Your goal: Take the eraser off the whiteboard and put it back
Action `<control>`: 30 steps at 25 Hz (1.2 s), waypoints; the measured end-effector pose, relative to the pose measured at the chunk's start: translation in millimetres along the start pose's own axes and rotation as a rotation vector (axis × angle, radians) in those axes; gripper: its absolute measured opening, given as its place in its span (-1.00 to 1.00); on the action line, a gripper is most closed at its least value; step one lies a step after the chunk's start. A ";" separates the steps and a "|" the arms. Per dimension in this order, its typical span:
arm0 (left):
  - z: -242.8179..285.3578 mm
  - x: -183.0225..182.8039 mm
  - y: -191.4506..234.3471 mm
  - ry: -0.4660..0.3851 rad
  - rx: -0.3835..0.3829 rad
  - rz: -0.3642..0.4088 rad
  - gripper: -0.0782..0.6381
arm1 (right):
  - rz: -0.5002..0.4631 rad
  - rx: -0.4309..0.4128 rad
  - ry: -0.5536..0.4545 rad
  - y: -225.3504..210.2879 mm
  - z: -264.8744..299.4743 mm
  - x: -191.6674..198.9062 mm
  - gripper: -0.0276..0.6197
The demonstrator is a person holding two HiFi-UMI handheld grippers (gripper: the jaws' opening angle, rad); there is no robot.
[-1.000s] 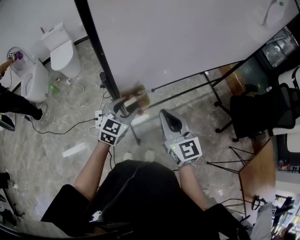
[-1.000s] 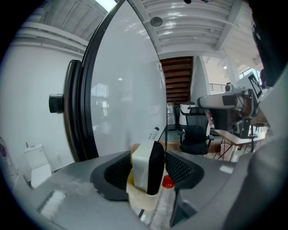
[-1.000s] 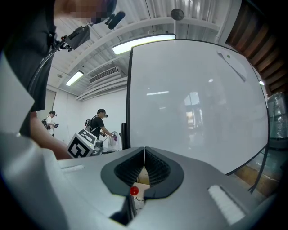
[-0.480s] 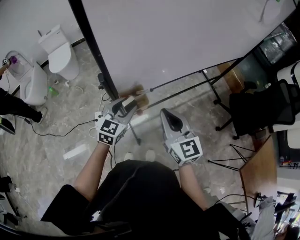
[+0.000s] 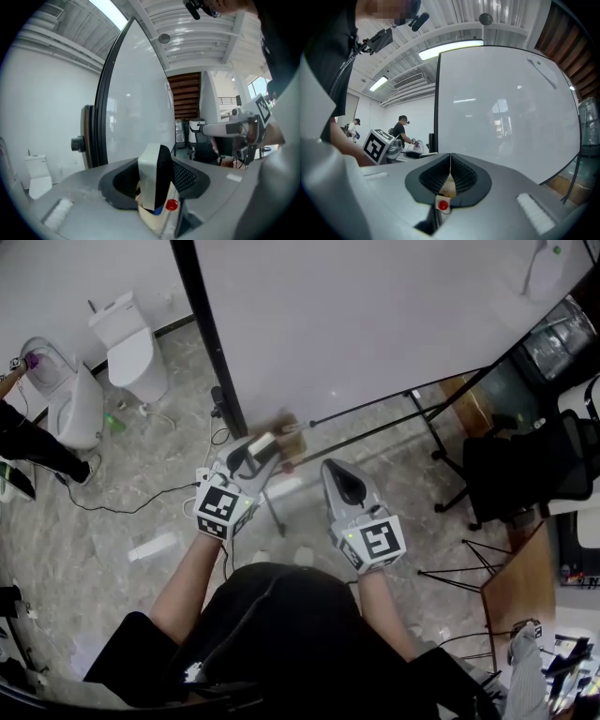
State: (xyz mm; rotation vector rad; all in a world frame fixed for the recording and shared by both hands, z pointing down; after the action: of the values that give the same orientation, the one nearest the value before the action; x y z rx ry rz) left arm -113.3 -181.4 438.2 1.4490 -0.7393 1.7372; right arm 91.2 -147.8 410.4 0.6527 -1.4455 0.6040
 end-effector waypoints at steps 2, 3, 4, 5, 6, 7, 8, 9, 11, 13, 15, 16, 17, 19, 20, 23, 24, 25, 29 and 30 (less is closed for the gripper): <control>-8.0 -11.3 -0.5 -0.032 -0.008 0.005 -0.21 | -0.002 -0.003 -0.004 2.8 1.0 -1.8 -0.88; -12.4 -15.5 -0.2 -0.045 -0.011 0.007 -0.21 | -0.003 -0.006 -0.007 4.5 1.6 -3.1 -0.88; -16.9 -18.4 0.4 -0.060 -0.013 0.007 -0.21 | -0.003 -0.009 -0.011 6.4 2.2 -4.5 -0.88; -21.4 -20.7 1.3 -0.077 -0.013 0.003 -0.21 | -0.004 -0.012 -0.015 8.3 2.9 -5.8 -0.88; -25.7 -23.1 2.5 -0.093 -0.014 -0.002 -0.21 | -0.006 -0.015 -0.018 10.1 3.7 -7.2 -0.88; -29.8 -25.4 4.1 -0.105 -0.017 -0.004 -0.21 | -0.007 -0.017 -0.022 11.7 4.7 -8.5 -0.88; -33.8 -27.7 5.6 -0.115 -0.021 -0.004 -0.21 | -0.009 -0.018 -0.025 13.1 5.7 -9.8 -0.88; -38.0 -30.0 6.9 -0.124 -0.025 -0.005 -0.21 | -0.011 -0.019 -0.028 14.4 6.7 -11.1 -0.88; -47.0 -35.4 8.5 -0.144 -0.033 -0.014 -0.21 | -0.015 -0.021 -0.037 17.0 8.0 -14.4 -0.88; -57.3 -41.6 8.7 -0.165 -0.043 -0.031 -0.21 | -0.020 -0.021 -0.046 19.5 8.0 -19.6 -0.88; -68.8 -48.3 9.2 -0.181 -0.069 -0.054 -0.22 | -0.026 -0.022 -0.056 22.4 8.1 -25.8 -0.88; -74.5 -51.5 9.8 -0.186 -0.085 -0.067 -0.22 | -0.029 -0.022 -0.061 24.0 8.4 -28.6 -0.88; -79.6 -54.1 10.2 -0.194 -0.096 -0.075 -0.22 | -0.032 -0.023 -0.066 25.4 8.6 -31.1 -0.88; -88.1 -57.5 10.2 -0.227 -0.093 -0.080 -0.22 | -0.037 -0.022 -0.074 27.8 8.1 -35.1 -0.88; -91.9 -59.1 10.2 -0.243 -0.089 -0.082 -0.22 | -0.040 -0.020 -0.077 28.7 7.7 -36.6 -0.88; -101.9 -64.1 12.2 -0.263 -0.093 -0.082 -0.22 | -0.045 -0.012 -0.082 30.4 5.9 -40.1 -0.88; -104.5 -65.3 13.1 -0.269 -0.095 -0.081 -0.22 | -0.047 -0.009 -0.084 30.7 5.0 -40.9 -0.88; -107.0 -66.5 13.8 -0.276 -0.096 -0.082 -0.22 | -0.048 -0.006 -0.086 31.1 3.9 -41.7 -0.88; -115.3 -72.3 13.8 -0.306 -0.098 -0.102 -0.22 | -0.061 0.008 -0.086 32.5 -3.3 -45.8 -0.88; -117.0 -72.0 14.6 -0.303 -0.102 -0.098 -0.22 | -0.065 0.012 -0.087 32.2 -4.7 -47.2 -0.88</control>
State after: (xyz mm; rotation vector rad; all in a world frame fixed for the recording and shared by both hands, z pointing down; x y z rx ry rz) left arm -183.8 -107.4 345.2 1.6681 -0.8850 1.4014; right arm 69.3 -121.4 364.5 0.7398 -1.4962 0.5394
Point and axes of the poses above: the fingertips, and each gripper's own axes: z forward along the fingers, y to its left, x out of its underside, the point moved 8 cm from there along -z, backward along the fingers, and after that the axes turned 5 degrees about -z, right-handed, at the moved point
